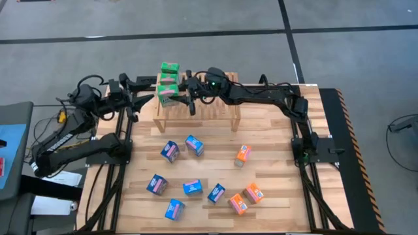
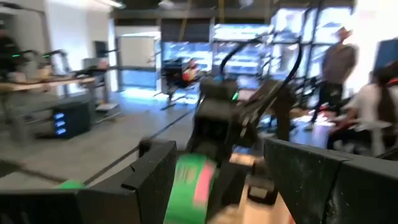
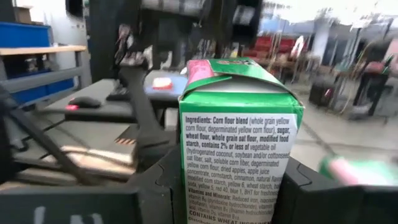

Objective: Stack cereal on shelf
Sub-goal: Put the green cereal box on the shelf aligned with other green cereal boxes

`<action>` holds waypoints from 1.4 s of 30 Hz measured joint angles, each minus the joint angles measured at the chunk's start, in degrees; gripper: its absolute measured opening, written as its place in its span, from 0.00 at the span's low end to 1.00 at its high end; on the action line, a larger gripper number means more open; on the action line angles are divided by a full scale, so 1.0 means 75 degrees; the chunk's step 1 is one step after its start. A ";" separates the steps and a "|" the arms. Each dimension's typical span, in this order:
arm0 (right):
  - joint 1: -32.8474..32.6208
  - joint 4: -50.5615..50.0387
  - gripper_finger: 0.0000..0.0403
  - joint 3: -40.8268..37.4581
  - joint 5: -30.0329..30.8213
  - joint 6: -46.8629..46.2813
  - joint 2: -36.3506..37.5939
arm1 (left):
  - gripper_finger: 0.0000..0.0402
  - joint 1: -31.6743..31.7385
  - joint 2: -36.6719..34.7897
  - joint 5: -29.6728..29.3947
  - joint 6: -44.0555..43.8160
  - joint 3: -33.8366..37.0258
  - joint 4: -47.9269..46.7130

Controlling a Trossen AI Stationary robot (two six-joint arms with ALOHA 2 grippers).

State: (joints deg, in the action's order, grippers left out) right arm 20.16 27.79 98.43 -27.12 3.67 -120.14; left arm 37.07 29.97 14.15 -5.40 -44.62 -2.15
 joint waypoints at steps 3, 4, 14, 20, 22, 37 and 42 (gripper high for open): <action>0.0017 0.0047 0.41 -0.0006 0.0028 0.0005 -0.0109 | 0.58 0.0111 -0.0404 -0.0189 0.0059 0.0087 -0.0349; 0.0020 0.0033 0.41 -0.0015 0.0030 -0.0001 -0.0130 | 0.58 0.0133 -0.0542 -0.0187 0.0051 0.0159 -0.0410; 0.0093 -0.0122 0.41 -0.0005 0.0225 0.0201 -0.0147 | 0.58 0.0164 -0.1313 -0.0438 -0.0590 0.1479 -0.0452; 0.0077 -0.0559 0.41 -0.0005 0.0463 0.0740 -0.0148 | 0.58 0.0167 -0.1377 -0.0490 -0.0574 0.1574 -0.0291; 0.0098 -0.0460 0.41 -0.0005 0.0468 0.0754 -0.0145 | 0.58 0.0167 -0.1369 -0.0469 -0.0563 0.1574 -0.0287; 0.0211 0.0436 0.41 -0.0023 0.0362 0.0089 -0.0549 | 0.58 0.0166 -0.1368 -0.0338 -0.0569 0.1574 -0.0330; 0.0190 0.0434 0.41 -0.0006 0.0590 0.0602 -0.0468 | 0.58 0.0167 -0.1368 -0.0343 -0.0566 0.1574 -0.0353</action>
State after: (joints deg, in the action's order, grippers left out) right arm 21.59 31.05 98.38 -22.69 8.18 -123.65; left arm 38.33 19.70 11.58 -9.64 -32.82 -4.80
